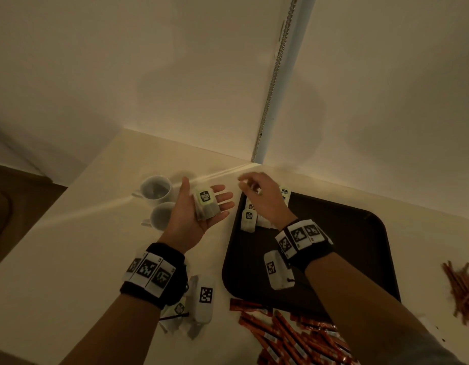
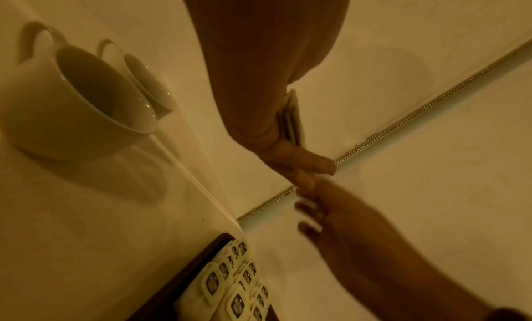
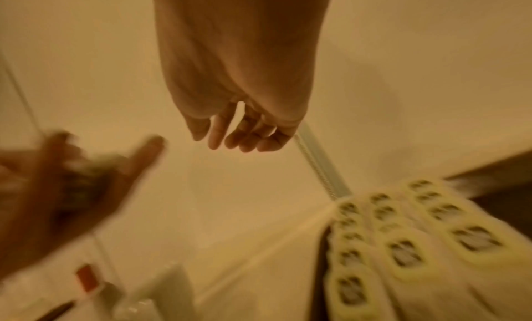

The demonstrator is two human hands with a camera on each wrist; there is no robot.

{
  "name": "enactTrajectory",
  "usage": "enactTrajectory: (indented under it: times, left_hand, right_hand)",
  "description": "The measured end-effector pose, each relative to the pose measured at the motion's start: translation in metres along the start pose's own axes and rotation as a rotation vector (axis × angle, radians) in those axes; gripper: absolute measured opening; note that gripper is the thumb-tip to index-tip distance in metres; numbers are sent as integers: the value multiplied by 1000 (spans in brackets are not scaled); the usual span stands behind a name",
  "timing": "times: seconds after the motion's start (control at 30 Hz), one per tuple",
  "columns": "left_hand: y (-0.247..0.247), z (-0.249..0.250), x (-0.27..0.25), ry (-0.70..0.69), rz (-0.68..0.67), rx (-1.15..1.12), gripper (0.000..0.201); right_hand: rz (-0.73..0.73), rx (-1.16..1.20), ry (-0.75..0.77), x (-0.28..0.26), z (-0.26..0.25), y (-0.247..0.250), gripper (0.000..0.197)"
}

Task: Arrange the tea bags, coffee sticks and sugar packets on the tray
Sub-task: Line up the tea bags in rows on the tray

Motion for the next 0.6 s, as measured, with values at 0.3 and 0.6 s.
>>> enactTrajectory:
  times: [0.3,0.6]
  left_hand:
    - [-30,1,-15,30,-157,-64,75]
    - [-35,14,-25,-188,-134,30,25]
  right_hand:
    - [-160,-41,378,-10,-88,1,30]
    - [-136,47,286,10,-129,46,8]
Point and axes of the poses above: each hand's wrist, its own x-axis towards the middle knuckle, its own y-axis out of the back of the hand, z = x × y, the point moved 10 cm from there along x, towards the middle knuckle, and after that the axes turned 13 degrees about z, right-handed, at the moved point
